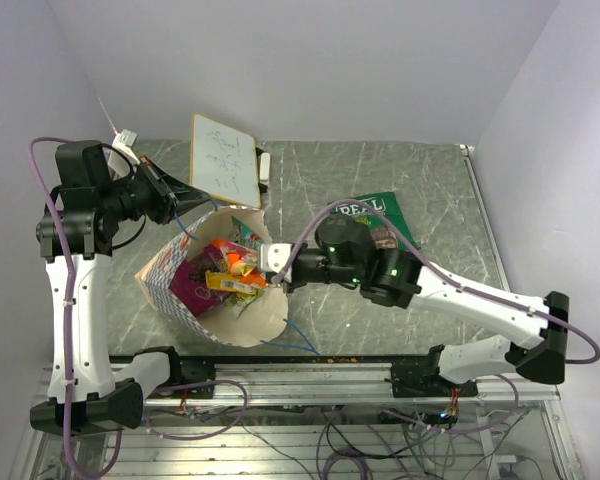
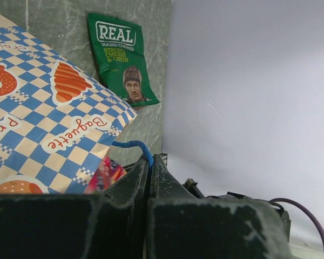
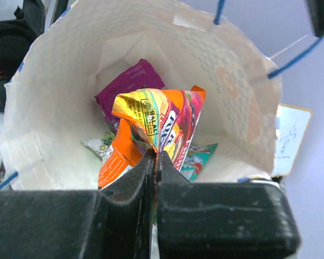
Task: Take the snacks out of the paper bag
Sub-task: Take out the snack from the paper bag.
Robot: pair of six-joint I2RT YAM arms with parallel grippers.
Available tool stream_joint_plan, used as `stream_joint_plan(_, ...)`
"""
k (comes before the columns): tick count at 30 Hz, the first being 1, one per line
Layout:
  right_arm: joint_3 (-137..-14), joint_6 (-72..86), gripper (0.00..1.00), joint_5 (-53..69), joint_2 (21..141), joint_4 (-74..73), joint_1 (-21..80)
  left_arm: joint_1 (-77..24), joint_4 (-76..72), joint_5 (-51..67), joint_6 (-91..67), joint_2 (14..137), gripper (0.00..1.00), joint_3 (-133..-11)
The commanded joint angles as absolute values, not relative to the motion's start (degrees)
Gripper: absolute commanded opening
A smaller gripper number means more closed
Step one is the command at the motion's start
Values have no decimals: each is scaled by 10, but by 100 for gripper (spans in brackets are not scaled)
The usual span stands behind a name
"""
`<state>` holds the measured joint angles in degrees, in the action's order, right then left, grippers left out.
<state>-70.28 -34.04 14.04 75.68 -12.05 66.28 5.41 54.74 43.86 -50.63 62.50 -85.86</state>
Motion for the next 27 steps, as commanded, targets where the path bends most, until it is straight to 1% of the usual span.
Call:
stream_joint_plan(1, -722, -307, 0, 109, 703, -135, 661, 53, 541, 436, -508, 613, 7, -861)
stream_joint_plan(6, -731, -276, 0, 87, 663, -153, 662, 53, 544, 434, -504, 610, 7, -858)
stream_joint_plan(15, -820, -255, 0, 36, 621, -250, 662, 54, 547, 423, -489, 610, 7, -851)
stream_joint_plan(21, -874, -264, 0, -50, 609, -305, 661, 53, 557, 410, -478, 601, 7, -845)
stream_joint_plan(27, -870, -256, 0, -189, 622, -297, 659, 53, 555, 408, -482, 588, 7, -826)
